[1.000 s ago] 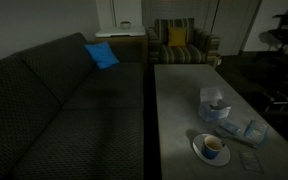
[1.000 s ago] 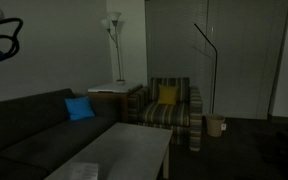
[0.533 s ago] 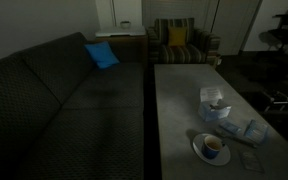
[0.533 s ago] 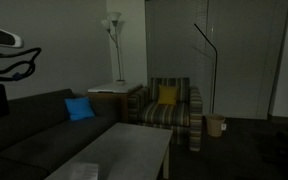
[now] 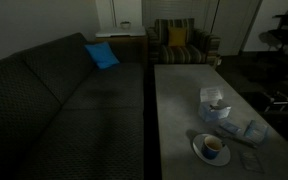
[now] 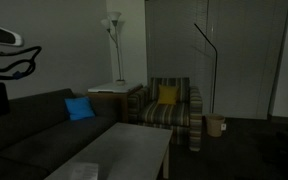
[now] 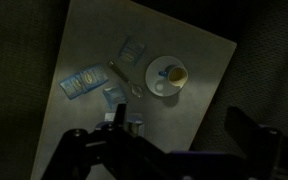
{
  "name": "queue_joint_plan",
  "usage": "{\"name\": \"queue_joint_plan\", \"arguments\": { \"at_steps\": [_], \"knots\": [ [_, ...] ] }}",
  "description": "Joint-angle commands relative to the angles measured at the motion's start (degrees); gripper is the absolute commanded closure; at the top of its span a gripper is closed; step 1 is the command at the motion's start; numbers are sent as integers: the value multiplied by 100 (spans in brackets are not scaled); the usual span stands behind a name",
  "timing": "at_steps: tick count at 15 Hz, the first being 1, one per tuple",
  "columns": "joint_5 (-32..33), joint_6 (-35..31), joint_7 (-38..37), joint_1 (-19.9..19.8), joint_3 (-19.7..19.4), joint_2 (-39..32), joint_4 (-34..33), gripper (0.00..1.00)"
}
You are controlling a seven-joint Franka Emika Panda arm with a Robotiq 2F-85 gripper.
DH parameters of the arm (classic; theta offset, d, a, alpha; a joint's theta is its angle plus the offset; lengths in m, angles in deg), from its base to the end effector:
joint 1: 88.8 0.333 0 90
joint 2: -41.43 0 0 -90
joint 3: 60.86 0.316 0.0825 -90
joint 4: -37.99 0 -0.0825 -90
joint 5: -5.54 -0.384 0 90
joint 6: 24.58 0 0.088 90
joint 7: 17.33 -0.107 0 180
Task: Use the spoon to stir in the cup
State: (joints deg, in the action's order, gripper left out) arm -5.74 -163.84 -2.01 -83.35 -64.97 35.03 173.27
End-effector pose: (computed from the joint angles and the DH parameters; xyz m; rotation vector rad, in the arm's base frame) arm 0.5034 0.0122 0.2773 -3.0127 -0.2098 0.0402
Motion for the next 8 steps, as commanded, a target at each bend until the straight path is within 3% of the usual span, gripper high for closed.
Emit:
{"name": "queue_joint_plan", "arguments": {
  "at_steps": [1,8],
  "knots": [
    [43,4,-34,-230,230,4,-4,0],
    [276,-431,646,-205,493,240,254,0]
  ]
}}
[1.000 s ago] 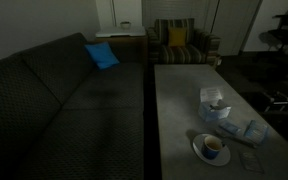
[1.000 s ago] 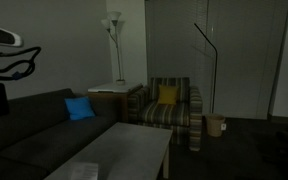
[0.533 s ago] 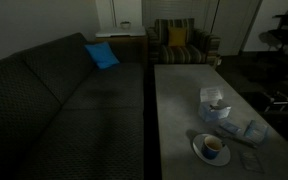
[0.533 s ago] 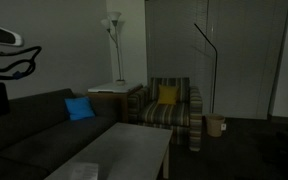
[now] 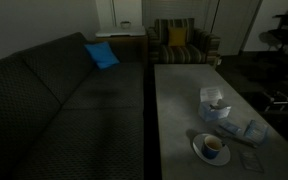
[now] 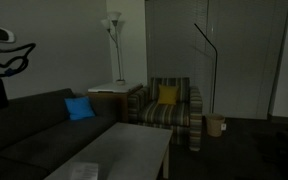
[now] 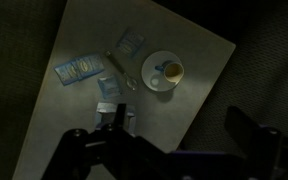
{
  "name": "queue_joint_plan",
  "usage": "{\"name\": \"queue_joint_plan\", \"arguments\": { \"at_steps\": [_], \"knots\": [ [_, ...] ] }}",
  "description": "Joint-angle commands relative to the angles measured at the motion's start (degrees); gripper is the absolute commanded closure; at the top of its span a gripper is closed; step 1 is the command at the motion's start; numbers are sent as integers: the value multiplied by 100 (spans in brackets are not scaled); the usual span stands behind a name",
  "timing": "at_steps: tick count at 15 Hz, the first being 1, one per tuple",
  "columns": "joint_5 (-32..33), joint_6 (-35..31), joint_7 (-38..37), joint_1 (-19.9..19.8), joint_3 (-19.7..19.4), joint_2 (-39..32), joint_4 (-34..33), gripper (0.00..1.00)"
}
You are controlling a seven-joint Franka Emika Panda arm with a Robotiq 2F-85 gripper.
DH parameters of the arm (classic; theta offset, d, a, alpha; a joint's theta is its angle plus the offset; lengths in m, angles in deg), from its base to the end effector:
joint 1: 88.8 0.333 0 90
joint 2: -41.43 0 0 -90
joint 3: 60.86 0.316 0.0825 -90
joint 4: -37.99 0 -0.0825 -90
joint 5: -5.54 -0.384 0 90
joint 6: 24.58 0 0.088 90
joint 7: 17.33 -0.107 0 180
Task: Use the spoon to stir in the cup
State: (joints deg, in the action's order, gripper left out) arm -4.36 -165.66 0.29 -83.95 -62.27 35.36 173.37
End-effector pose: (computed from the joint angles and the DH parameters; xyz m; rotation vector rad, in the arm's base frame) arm 0.5057 0.0301 0.2820 -3.0156 -0.3526 -0.0104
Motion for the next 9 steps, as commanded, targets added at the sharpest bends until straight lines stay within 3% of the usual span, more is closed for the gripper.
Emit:
{"name": "queue_joint_plan", "arguments": {
  "at_steps": [1,3,4,7,8,9],
  "knots": [
    [219,-286,579,-134,272,218,266,0],
    [406,-293,906,-108,371,235,300,0],
    [818,-349,774,-66,361,226,301,0],
    [1303,-571,1173,-159,377,-587,-170,0],
    [1143,-676,1449,-218,431,-721,-208,0],
    [1181,-412,993,-161,448,-247,20,0]
  ]
}}
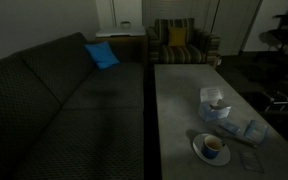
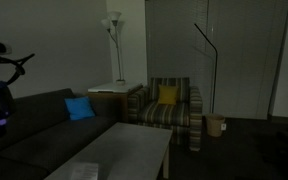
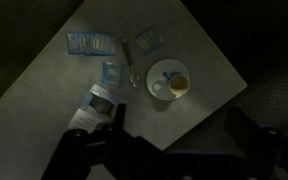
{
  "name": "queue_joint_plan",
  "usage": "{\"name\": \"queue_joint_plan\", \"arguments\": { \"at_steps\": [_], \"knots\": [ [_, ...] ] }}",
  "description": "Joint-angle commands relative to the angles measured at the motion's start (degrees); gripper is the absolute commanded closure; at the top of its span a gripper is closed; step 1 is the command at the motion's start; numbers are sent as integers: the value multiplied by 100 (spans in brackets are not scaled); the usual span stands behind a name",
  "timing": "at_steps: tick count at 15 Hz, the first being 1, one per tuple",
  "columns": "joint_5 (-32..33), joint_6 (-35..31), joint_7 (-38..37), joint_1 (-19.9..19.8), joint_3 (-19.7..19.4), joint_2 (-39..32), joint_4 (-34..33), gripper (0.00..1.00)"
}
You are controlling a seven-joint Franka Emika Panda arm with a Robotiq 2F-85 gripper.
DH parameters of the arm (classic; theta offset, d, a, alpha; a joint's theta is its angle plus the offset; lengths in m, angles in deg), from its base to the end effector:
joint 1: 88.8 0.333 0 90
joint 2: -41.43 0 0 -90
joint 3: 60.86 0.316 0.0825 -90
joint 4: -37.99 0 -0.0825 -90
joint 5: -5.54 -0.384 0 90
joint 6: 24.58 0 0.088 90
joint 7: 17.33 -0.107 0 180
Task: Use the spoon to stir in the cup
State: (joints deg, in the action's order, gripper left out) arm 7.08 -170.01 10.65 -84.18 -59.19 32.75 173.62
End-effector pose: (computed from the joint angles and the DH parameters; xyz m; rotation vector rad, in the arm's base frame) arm 0.5072 0.0564 0.2640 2.9780 0.9535 0.0269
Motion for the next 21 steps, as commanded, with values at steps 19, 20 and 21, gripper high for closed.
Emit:
{"name": "queue_joint_plan", "arguments": {
  "at_steps": [19,20,21],
  "knots": [
    [1115,86,1273,-1110,496,-4046,-2789,0],
    [1253,-195,892,-865,315,-3704,-2303,0],
    [1229,-162,1000,-940,352,-3881,-2489,0]
  ]
}}
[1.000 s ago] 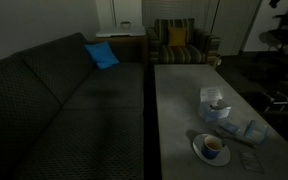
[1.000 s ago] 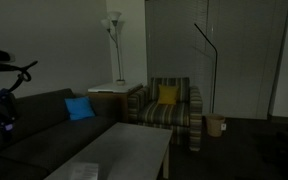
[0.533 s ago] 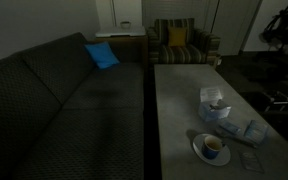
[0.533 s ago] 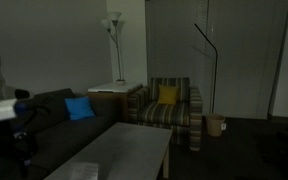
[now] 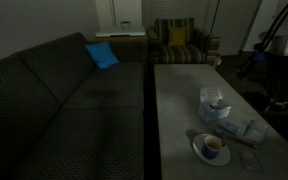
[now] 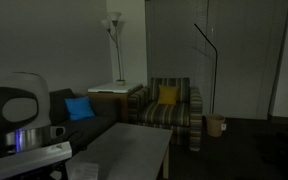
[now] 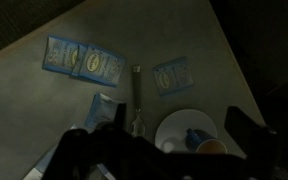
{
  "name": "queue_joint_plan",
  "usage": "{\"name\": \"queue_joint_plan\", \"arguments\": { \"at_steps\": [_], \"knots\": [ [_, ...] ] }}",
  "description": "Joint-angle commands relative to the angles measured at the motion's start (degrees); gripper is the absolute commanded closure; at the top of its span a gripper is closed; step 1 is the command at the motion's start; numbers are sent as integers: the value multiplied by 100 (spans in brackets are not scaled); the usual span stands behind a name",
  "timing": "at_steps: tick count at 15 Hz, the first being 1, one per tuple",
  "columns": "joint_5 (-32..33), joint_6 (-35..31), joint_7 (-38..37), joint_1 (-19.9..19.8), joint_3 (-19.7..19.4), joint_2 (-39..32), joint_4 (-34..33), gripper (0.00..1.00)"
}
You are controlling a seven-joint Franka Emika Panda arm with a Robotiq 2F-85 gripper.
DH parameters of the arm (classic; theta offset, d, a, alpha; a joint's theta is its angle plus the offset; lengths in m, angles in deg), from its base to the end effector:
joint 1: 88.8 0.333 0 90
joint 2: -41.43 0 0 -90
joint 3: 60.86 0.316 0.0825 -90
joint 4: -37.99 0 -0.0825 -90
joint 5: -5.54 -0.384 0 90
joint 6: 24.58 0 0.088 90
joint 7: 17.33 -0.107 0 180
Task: Use the spoon to stir in the cup
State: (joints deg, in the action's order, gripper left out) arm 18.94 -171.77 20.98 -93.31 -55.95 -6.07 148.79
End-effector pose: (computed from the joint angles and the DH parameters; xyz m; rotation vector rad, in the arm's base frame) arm 0.5736 0.0104 0.0391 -2.8231 -1.2990 0.2936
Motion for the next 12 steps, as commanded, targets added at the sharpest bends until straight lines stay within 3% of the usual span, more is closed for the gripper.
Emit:
{"name": "queue_joint_plan", "arguments": {
  "at_steps": [1,3,7,12],
  "knots": [
    [31,43,26,-79,54,-118,-143,0],
    [20,99,63,-112,76,-186,-248,0],
    [213,-421,109,-25,38,-426,-290,0],
    [522,-1554,634,-235,153,-1134,-350,0]
  ]
}}
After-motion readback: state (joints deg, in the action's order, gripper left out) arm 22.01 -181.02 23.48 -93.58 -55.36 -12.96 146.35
